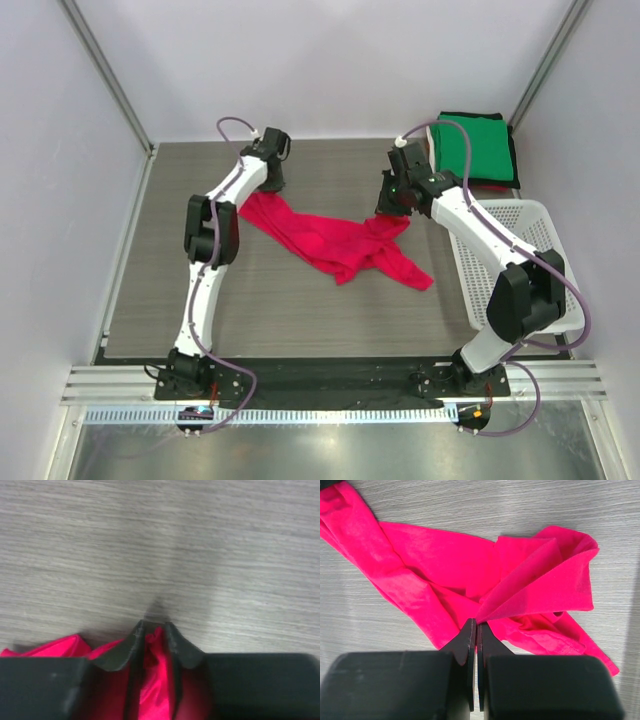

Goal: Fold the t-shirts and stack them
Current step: Flatten the tshirt out

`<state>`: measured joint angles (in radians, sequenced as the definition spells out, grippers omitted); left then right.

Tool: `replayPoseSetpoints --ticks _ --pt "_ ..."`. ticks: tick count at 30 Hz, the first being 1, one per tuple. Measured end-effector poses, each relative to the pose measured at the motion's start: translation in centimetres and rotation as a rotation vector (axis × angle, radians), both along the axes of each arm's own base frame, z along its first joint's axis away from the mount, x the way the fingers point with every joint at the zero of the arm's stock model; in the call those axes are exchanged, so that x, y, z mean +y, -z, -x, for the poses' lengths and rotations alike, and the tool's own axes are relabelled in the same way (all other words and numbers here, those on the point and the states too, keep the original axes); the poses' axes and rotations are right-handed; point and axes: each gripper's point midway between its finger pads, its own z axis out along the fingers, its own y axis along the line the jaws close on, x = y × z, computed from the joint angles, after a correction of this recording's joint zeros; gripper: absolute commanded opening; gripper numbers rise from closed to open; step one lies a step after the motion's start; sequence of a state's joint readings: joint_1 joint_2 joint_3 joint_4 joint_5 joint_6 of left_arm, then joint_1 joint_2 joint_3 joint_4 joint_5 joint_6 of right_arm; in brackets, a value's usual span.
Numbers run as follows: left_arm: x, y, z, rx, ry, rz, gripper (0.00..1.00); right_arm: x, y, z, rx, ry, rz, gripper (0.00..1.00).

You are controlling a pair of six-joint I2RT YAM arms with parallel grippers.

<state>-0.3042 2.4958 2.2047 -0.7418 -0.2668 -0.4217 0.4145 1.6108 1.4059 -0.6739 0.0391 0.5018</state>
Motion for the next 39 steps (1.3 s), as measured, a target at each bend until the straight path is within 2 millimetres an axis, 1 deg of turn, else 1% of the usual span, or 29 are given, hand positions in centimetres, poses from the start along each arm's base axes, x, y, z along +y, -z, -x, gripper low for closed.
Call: replayPoseSetpoints --ticks 5,7,9,10,11,12,13,14,16,17,18,19,20,21,22,23,24,26,27,30,31,32,34,36,37,38,39 --pt "-0.2 -0.2 0.7 0.009 0.028 -0.07 0.0 -0.1 0.6 0.3 0.013 0.0 0.007 0.01" --pt "-0.1 -0.5 1.0 0.017 0.032 -0.088 0.0 -0.3 0.6 0.2 0.014 0.003 0.009 0.01" --pt "0.1 -1.6 1.5 0.018 0.031 -0.102 0.0 -0.6 0.6 0.1 0.012 0.01 0.009 0.01" --pt "0.3 -2.7 1.7 0.01 0.03 -0.108 0.0 -0.8 0.6 0.0 0.013 0.015 0.009 0.01" --pt "0.6 -4.2 1.9 -0.002 0.029 -0.115 0.0 -1.0 0.6 -0.2 0.014 0.022 0.009 0.01" --pt "0.9 -6.2 2.1 -0.023 0.025 -0.12 0.0 -1.4 0.6 -0.4 0.017 0.031 0.009 0.01" --pt "1.3 -9.0 2.4 -0.062 0.017 -0.12 0.0 -1.7 0.6 -0.7 0.016 0.042 0.008 0.01" --pt "1.7 -11.3 2.9 -0.098 0.009 -0.117 0.0 -2.0 0.5 -1.0 0.015 0.05 0.008 0.01" --pt "3.0 -16.8 5.3 -0.175 -0.013 -0.111 0.0 -2.7 0.2 -1.5 0.008 0.072 0.005 0.01" --pt "3.9 -20.0 7.2 -0.229 -0.029 -0.101 0.0 -3.0 0.0 -1.8 0.003 0.081 0.003 0.01" --pt "4.7 -22.2 9.1 -0.271 -0.048 -0.087 0.0 -3.3 -0.3 -2.0 -0.003 0.09 0.001 0.01" --pt "5.7 -24.2 11.5 -0.303 -0.069 -0.079 0.0 -3.6 -0.5 -2.2 -0.008 0.098 0.0 0.01" --pt "6.8 -26.0 14.1 -0.35 -0.1 -0.057 0.01 -3.8 -0.5 -2.3 -0.01 0.104 0.0 0.01" --pt "7.7 -26.7 16.4 -0.38 -0.13 -0.039 0.06 -3.9 -0.6 -2.3 -0.011 0.107 -0.001 0.01" --pt "8.5 -24.8 18.3 -0.333 -0.152 -0.049 0.1 -4.0 -0.7 -2.2 -0.01 0.108 0.0 0.01" --pt "9.5 -25.6 21.0 -0.372 -0.184 -0.016 0.33 -4.0 -0.8 -2.1 -0.012 0.106 -0.003 0.01" --pt "10.3 -24.1 23.6 -0.339 -0.209 -0.014 0.54 -4.0 -0.8 -1.9 -0.011 0.105 -0.004 0.01" --pt "11.6 -20.4 27.4 -0.261 -0.273 -0.007 0.99 -4.2 -1.1 -1.4 -0.012 0.105 -0.004 0.01" --pt "12.1 -18.2 29.1 -0.201 -0.297 -0.016 1.0 -4.3 -1.2 -1.1 -0.013 0.104 -0.005 0.01" --pt "12.9 -13.1 32.9 -0.044 -0.359 -0.032 1.0 -4.4 -1.7 -0.5 -0.015 0.101 -0.01 0.01" --pt "13.0 -12.1 33.7 -0.009 -0.367 -0.039 1.0 -4.4 -1.8 -0.4 -0.017 0.1 -0.012 0.01" --pt "13.1 -11.6 34.3 0.012 -0.376 -0.041 1.0 -4.4 -1.9 -0.3 -0.017 0.099 -0.013 0.01" --pt "12.9 -11.7 34.1 0.005 -0.38 -0.029 1.0 -4.4 -2.0 -0.1 -0.016 0.097 -0.015 0.01" --pt "12.6 -12.5 33.1 -0.019 -0.378 -0.018 0.97 -4.4 -2.0 0.1 -0.014 0.095 -0.016 0.01" --pt "12.4 -12.9 32.2 -0.029 -0.376 -0.015 0.95 -4.4 -1.9 0.2 -0.01 0.093 -0.018 0.01" --pt "12.2 -13.4 31.0 -0.039 -0.37 -0.015 0.88 -4.3 -1.9 0.4 -0.005 0.088 -0.022 0.01" --pt "11.9 -13.7 29.5 -0.054 -0.369 -0.008 0.84 -4.2 -1.8 0.5 -0.001 0.084 -0.027 0.01"
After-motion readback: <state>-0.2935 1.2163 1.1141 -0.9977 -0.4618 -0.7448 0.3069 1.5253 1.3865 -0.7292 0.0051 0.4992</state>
